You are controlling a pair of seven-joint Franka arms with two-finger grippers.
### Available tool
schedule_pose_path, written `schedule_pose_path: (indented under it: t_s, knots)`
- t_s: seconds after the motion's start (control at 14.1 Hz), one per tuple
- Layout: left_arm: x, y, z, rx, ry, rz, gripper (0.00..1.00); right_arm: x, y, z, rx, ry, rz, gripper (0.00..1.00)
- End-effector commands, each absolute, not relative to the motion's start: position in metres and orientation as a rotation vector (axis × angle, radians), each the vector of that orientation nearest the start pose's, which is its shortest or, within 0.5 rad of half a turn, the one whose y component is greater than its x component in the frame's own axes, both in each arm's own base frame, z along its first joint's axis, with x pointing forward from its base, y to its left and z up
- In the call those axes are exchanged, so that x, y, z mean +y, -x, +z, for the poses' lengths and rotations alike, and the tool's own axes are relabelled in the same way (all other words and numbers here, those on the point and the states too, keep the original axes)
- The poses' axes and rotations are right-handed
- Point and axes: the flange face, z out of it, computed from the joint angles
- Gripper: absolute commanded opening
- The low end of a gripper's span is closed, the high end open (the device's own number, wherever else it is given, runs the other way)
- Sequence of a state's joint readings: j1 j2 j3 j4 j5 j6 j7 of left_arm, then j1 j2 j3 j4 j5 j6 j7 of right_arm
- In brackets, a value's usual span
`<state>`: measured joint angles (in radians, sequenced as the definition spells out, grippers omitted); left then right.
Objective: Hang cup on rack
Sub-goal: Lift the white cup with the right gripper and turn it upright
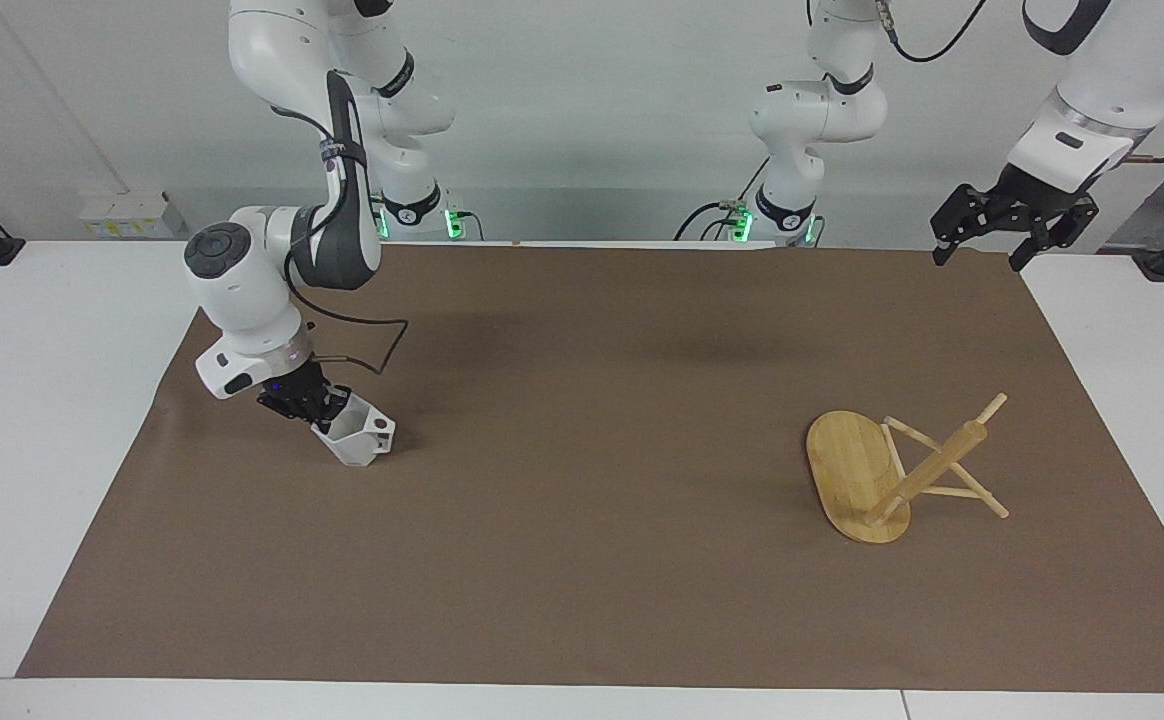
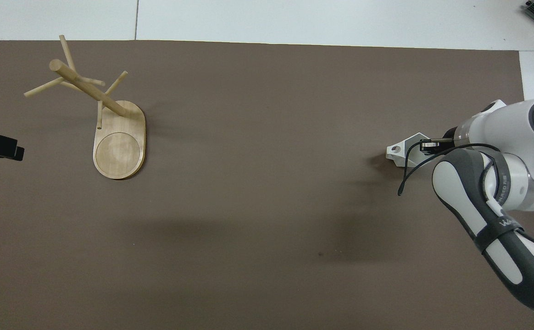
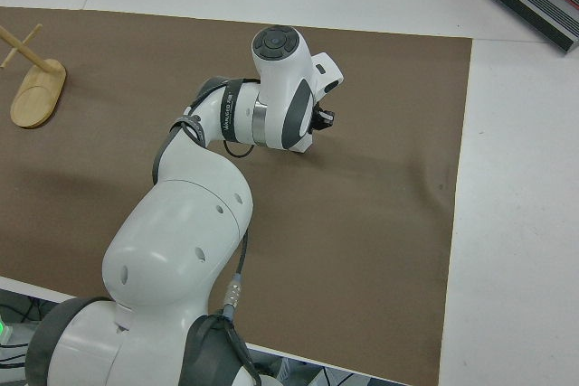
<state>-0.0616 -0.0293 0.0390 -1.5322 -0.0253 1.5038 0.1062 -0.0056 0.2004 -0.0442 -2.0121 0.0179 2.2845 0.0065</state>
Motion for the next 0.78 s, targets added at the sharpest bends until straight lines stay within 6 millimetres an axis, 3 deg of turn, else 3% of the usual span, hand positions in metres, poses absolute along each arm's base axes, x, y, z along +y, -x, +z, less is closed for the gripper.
schedule_pose_path:
  t_s: [0.0, 0.14, 0.5, 0.71]
  knots:
    - [-0.018, -0.537, 0.654, 0.201, 3.141, -0.012, 1.00, -0.028, -0.597, 0.374, 0.136, 3.125, -0.106, 0.00]
    - [-0.010, -0.529, 0.643, 0.180, 3.146, 0.045, 1.00, -0.029, -0.603, 0.394, 0.136, 3.124, -0.082, 0.00]
    - [0.004, -0.529, 0.644, 0.141, 3.147, 0.043, 1.00, -0.038, -0.606, 0.457, 0.142, 3.119, -0.121, 0.00]
    - [0.007, -0.528, 0.644, 0.146, 3.147, 0.038, 1.00, -0.038, -0.597, 0.518, 0.142, 3.115, -0.132, 0.00]
